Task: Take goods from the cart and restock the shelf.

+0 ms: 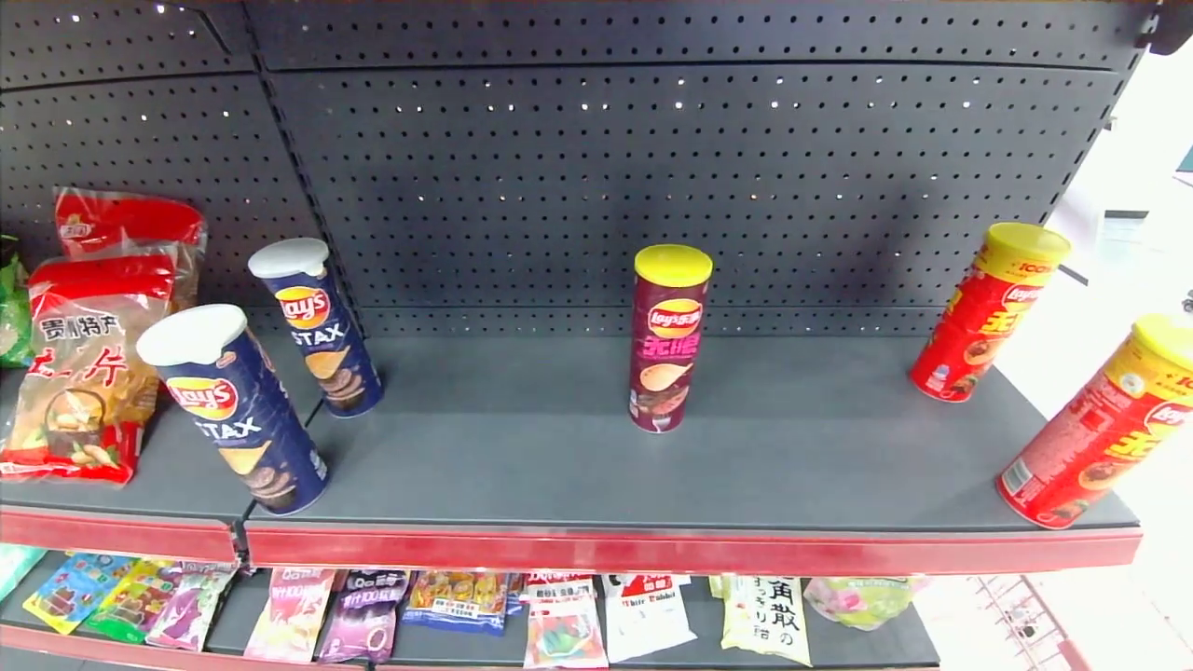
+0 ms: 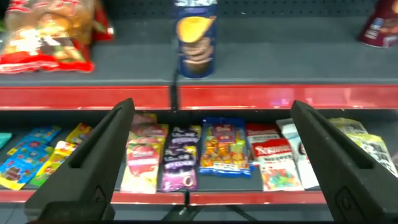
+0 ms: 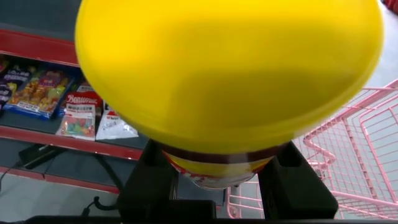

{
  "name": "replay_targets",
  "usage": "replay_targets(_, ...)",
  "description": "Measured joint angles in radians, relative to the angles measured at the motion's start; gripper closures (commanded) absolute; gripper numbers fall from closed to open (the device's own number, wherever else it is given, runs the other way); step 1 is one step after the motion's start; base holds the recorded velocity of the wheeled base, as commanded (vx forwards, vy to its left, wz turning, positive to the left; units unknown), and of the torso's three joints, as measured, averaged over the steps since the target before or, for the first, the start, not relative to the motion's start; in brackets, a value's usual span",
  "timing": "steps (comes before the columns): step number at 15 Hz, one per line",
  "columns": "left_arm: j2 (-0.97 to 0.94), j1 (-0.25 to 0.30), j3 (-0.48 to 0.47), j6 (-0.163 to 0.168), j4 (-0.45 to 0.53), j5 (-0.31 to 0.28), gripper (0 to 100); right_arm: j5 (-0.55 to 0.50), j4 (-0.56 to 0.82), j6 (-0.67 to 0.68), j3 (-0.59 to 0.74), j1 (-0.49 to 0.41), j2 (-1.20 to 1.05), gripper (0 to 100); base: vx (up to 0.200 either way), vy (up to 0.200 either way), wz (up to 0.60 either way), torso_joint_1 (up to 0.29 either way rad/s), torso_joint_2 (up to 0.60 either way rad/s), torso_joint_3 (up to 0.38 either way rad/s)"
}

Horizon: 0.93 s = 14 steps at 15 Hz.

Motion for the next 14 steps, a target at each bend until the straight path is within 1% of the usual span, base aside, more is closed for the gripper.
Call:
replay_targets(6,0.000,0.001,0.000,-0.001,0.000,-0.001,0,0.014,-0.004,0.002,0.026,0.000,-0.002,100,0.000,0.000,0.00,0.000,0.00,0.000)
replay_targets(7,0.000,0.000,0.000,0.000,0.000,-0.001,0,0.033,-0.005,0.003,0.036,0.000,-0.002,100,0.000,0.000,0.00,0.000,0.00,0.000)
replay_targets(9,0.001,0.000,0.000,0.001,0.001,-0.001,0,0.120,-0.006,0.001,0.050,0.001,-0.002,100,0.000,0.000,0.00,0.000,0.00,0.000)
replay_targets(10,0.004,0.000,0.000,0.001,0.001,-0.001,0,0.143,-0.008,-0.008,0.059,0.002,-0.002,100,0.000,0.000,0.00,0.000,0.00,0.000)
replay_targets(12,0.026,-0.001,0.000,0.007,0.001,-0.002,0,0.156,-0.025,-0.012,0.074,0.006,0.002,100,0.000,0.000,0.00,0.000,0.00,0.000)
replay_targets(13,0.039,-0.006,0.000,0.010,0.000,-0.010,0,0.157,-0.024,-0.007,0.078,0.007,0.004,100,0.000,0.000,0.00,0.000,0.00,0.000)
replay_targets(14,0.048,-0.020,-0.002,0.019,-0.001,-0.038,0,0.157,-0.025,-0.001,0.079,0.008,0.004,100,0.000,0.000,0.00,0.000,0.00,0.000)
